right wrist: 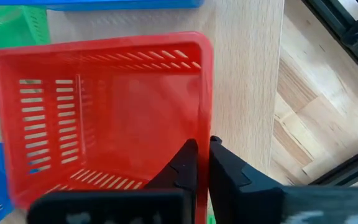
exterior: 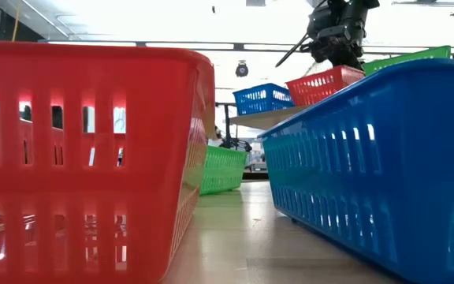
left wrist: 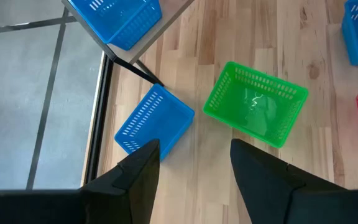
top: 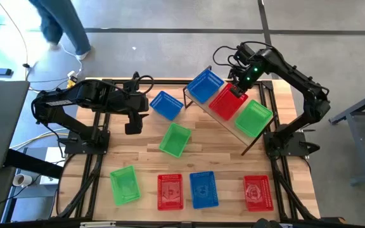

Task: Stack baskets on shelf by color
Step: Put the top red basket on the shelf, then stack the top green basket on the green basket on the shelf

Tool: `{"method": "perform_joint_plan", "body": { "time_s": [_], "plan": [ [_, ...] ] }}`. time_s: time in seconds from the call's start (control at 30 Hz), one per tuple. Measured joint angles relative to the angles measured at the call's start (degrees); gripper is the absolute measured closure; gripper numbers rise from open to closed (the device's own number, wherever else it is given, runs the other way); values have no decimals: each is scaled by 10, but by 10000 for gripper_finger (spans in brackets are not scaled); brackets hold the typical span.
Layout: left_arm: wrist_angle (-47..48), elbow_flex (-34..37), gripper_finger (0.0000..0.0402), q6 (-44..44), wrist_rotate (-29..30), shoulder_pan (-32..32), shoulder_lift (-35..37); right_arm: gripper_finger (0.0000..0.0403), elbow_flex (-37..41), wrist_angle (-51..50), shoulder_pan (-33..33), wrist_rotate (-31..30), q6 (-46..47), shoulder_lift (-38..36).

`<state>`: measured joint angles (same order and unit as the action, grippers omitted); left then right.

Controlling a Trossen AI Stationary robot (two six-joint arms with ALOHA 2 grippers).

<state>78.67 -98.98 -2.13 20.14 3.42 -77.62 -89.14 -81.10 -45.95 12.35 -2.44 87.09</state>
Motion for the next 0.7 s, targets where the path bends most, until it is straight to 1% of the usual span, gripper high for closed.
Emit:
{"method": "perform_joint_plan", "body": {
  "time_s": [0.17,0.27,0.5,0.7],
  "plan": [
    [0,0,216,0,0,0,0,346,0,0,3,-18,0,0],
    [0,0,216,0,0,0,0,331,0,0,3,-36,0,0],
    [0,0,216,0,0,0,0,327,-4,-6,3,-38,1,0],
    [0,0,216,0,1,0,0,327,-52,-20,2,-39,12,-1]
  ]
}}
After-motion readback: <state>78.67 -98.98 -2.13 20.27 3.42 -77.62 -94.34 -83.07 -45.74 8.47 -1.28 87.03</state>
